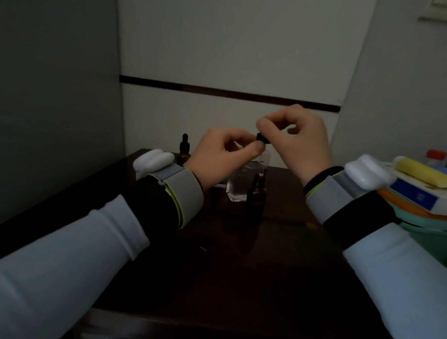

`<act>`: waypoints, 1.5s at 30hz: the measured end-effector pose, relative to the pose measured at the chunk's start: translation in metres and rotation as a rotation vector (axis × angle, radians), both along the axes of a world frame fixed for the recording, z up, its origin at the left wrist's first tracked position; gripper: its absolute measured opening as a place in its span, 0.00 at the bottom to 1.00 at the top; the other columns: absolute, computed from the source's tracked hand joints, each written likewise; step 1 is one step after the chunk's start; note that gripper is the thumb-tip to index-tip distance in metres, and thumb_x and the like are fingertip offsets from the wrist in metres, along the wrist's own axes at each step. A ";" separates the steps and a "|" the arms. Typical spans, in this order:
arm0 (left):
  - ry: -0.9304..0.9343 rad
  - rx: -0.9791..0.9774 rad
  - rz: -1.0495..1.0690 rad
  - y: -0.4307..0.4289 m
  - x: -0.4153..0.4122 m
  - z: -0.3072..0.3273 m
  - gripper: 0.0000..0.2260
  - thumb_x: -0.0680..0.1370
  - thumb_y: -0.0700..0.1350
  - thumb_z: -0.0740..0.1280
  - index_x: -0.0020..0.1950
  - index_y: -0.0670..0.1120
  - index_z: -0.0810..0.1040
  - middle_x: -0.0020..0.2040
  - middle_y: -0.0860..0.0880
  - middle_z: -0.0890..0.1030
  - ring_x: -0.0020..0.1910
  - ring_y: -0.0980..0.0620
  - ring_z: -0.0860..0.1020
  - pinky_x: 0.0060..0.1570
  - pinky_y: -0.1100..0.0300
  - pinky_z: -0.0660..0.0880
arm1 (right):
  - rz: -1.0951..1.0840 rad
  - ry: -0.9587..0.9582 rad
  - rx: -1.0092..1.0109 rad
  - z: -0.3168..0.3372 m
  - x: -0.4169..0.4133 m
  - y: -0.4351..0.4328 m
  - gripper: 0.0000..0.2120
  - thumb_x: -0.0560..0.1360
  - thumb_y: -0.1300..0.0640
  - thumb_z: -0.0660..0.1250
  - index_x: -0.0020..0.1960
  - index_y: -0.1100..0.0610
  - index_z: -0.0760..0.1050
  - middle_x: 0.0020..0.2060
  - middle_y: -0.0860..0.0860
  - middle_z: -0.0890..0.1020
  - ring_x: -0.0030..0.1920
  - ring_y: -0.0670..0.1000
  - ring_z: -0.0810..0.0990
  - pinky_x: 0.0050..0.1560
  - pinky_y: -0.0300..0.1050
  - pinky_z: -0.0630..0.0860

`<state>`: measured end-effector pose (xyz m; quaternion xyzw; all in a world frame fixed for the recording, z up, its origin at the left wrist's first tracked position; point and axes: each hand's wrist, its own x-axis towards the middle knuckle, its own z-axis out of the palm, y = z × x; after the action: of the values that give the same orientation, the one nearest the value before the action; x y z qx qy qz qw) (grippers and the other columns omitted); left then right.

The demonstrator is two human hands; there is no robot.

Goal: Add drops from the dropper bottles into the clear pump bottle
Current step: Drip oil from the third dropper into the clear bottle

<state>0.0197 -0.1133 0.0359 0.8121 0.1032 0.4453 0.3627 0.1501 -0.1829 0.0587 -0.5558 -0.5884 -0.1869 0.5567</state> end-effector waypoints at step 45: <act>-0.112 0.000 0.066 0.006 0.004 -0.001 0.07 0.78 0.46 0.65 0.49 0.47 0.81 0.42 0.52 0.80 0.40 0.59 0.77 0.43 0.63 0.75 | 0.058 0.192 0.071 0.003 0.001 0.001 0.07 0.74 0.53 0.69 0.37 0.47 0.76 0.35 0.45 0.80 0.40 0.46 0.80 0.40 0.37 0.73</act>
<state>0.0237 -0.1076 0.0352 0.7820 0.1093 0.5018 0.3530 0.1509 -0.1822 0.0615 -0.5337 -0.5412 -0.1374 0.6351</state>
